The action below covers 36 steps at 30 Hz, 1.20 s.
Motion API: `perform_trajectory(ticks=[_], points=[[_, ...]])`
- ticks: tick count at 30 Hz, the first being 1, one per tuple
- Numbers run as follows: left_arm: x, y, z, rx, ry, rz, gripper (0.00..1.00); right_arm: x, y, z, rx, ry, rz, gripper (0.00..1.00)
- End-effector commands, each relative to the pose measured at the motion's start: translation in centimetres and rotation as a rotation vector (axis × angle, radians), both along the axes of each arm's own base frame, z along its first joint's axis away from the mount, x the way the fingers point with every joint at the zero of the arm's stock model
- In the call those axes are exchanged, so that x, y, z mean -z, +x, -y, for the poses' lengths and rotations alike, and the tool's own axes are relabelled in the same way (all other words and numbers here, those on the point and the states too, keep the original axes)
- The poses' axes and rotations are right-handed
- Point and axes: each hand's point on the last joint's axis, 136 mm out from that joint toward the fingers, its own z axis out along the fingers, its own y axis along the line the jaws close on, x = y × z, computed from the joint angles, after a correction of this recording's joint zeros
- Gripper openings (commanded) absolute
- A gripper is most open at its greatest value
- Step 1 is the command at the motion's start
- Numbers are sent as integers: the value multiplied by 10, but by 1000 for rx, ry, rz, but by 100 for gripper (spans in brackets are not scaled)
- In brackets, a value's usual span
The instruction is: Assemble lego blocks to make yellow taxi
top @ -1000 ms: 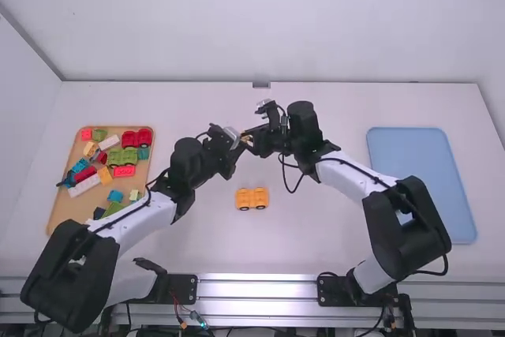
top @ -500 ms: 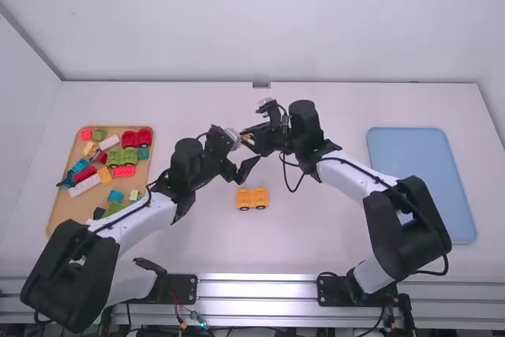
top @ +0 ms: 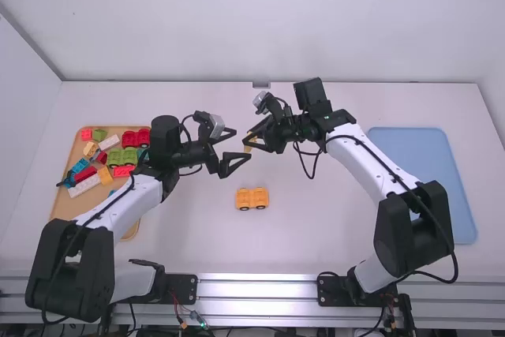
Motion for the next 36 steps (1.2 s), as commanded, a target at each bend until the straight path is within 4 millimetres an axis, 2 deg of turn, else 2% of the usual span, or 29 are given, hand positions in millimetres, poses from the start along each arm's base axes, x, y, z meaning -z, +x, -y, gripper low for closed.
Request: perform_trajectory(ticks=[1,6,11,13,22,27,31,33,36], points=[[-8,-25,9,201,-78,7,99,-36,-12,-5,-143,86,186,17],[-2,-21,11,238,-113,-19,100,-48,-25,-3,-211,112,204,17],[-5,-17,11,248,-138,-18,99,-46,-29,-1,-219,100,193,17],[-9,-20,12,273,-143,18,92,-46,-29,-2,-221,98,191,17],[-13,-20,12,276,-149,24,77,-45,-28,-1,-216,96,195,17],[-13,-19,12,274,-149,30,62,-46,-28,-2,-218,97,197,17],[-15,-19,12,279,-149,45,55,-46,-30,-4,-226,101,197,17],[-17,-19,12,276,-155,34,45,-46,-31,-4,-230,101,198,17],[-18,-19,12,277,-155,39,41,-46,-30,-4,-227,100,198,17]])
